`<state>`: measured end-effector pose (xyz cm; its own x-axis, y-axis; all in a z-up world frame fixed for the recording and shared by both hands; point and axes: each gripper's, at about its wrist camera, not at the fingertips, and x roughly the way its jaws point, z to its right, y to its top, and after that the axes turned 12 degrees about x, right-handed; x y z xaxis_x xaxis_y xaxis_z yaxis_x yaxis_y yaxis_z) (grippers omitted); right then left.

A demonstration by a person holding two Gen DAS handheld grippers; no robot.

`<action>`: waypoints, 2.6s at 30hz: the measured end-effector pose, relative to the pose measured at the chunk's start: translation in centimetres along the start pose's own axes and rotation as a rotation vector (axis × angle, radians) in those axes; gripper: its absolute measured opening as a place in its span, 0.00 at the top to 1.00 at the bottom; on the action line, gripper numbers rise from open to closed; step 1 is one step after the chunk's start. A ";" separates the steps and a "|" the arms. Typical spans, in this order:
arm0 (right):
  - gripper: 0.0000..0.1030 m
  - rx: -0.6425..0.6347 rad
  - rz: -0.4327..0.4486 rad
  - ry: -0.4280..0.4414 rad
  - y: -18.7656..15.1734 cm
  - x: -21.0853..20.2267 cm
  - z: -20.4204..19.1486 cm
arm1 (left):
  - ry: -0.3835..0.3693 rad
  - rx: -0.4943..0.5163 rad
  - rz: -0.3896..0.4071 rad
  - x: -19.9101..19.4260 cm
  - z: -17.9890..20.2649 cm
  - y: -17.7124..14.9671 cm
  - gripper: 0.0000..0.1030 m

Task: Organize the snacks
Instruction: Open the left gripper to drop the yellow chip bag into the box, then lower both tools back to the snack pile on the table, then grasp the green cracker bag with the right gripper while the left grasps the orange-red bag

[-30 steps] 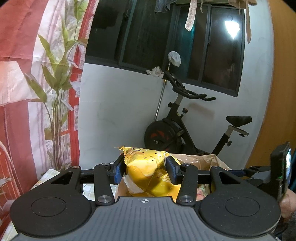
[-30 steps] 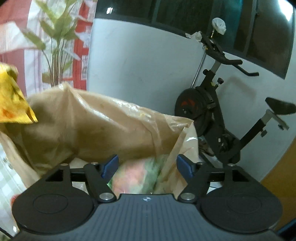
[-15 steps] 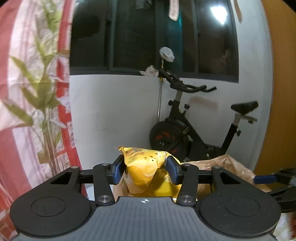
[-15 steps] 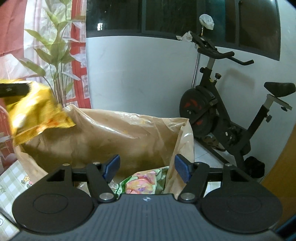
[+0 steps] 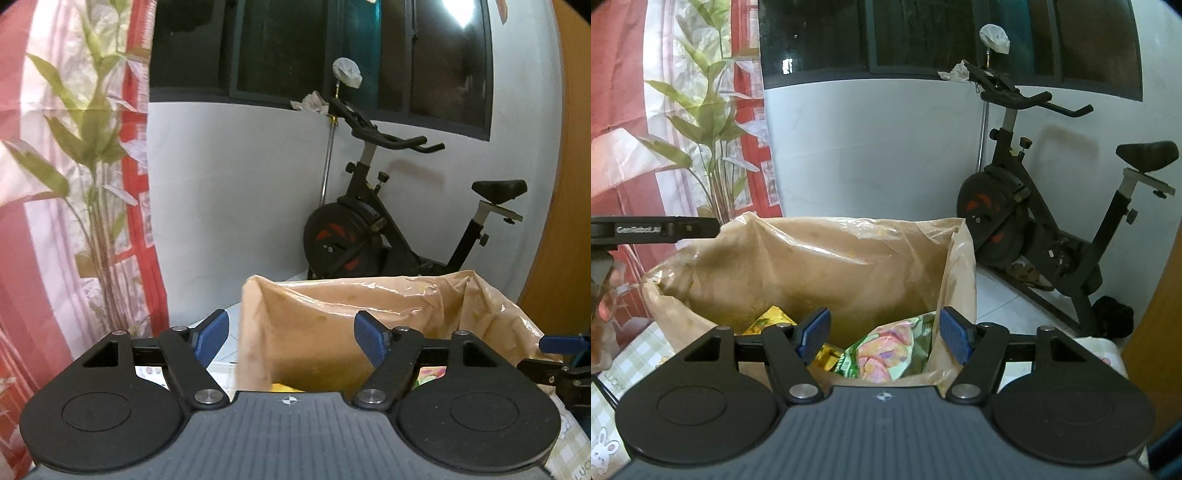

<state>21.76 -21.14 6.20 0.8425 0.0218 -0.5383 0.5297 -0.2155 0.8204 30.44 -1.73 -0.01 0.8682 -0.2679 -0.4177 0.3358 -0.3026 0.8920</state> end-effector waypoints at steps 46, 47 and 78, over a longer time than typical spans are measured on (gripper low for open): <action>0.20 0.080 -0.300 -0.088 -18.8 -8.5 1.0 | -0.250 -0.143 -0.260 -11.5 3.7 -18.4 0.27; 0.18 0.091 -0.315 -0.089 -19.1 -8.2 1.1 | -0.263 -0.141 -0.266 -11.4 4.0 -18.5 0.27; 0.23 0.079 -0.249 -0.031 -21.5 -8.3 0.9 | -0.421 -0.222 -0.502 -11.0 6.9 -22.0 0.26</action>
<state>3.28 -17.54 -7.07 0.6829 0.0537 -0.7285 0.7100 -0.2832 0.6447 10.95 1.56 -16.17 0.3877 -0.4905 -0.7805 0.7658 -0.2999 0.5689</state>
